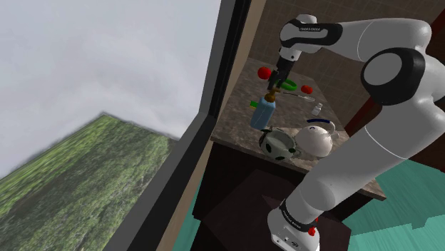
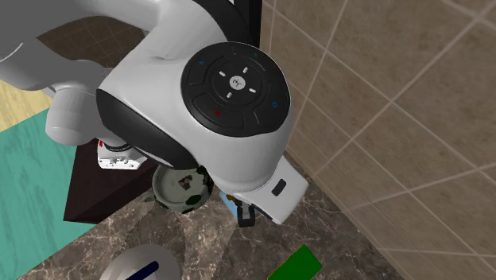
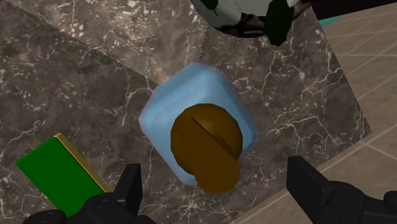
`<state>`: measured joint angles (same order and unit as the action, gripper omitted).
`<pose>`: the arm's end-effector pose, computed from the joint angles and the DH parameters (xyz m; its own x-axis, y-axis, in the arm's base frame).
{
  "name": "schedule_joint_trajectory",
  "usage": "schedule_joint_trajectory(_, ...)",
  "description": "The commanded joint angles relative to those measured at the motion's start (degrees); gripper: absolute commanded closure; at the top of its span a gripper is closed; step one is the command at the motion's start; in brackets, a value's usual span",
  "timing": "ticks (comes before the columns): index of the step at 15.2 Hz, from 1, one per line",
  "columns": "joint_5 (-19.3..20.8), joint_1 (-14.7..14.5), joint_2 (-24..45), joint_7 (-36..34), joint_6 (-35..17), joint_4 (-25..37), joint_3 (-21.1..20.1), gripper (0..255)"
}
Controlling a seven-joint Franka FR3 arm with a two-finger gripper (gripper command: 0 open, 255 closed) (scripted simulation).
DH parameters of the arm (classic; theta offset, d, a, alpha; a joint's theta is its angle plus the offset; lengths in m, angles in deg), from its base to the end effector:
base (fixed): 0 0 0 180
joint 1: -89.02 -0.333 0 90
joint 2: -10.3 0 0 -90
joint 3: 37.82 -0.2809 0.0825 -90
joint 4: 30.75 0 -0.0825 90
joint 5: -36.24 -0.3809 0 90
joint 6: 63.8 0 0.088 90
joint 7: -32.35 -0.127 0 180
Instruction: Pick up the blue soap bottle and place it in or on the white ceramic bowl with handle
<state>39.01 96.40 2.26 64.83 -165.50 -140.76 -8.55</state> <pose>0.4111 -0.3227 0.4871 0.9983 -0.0573 -0.0071 -0.0575 -0.9979 -0.0298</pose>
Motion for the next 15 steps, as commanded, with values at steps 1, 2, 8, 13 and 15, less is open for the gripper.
schedule_joint_trajectory(1, -0.04, 0.05, 0.15, 0.1, -1.46, -1.31, 0.1, 0)
schedule_joint_trajectory(2, -0.03, 0.06, 0.15, 0.09, -1.91, -1.75, 0.11, 0)
schedule_joint_trajectory(8, -0.04, 0.06, 0.16, 0.1, -1.91, -1.74, 0.11, 0)
schedule_joint_trajectory(13, -0.04, 0.05, 0.16, 0.1, -1.9, -1.73, 0.11, 255)
schedule_joint_trajectory(15, -0.04, 0.05, 0.17, 0.1, -1.9, -1.73, 0.11, 255)
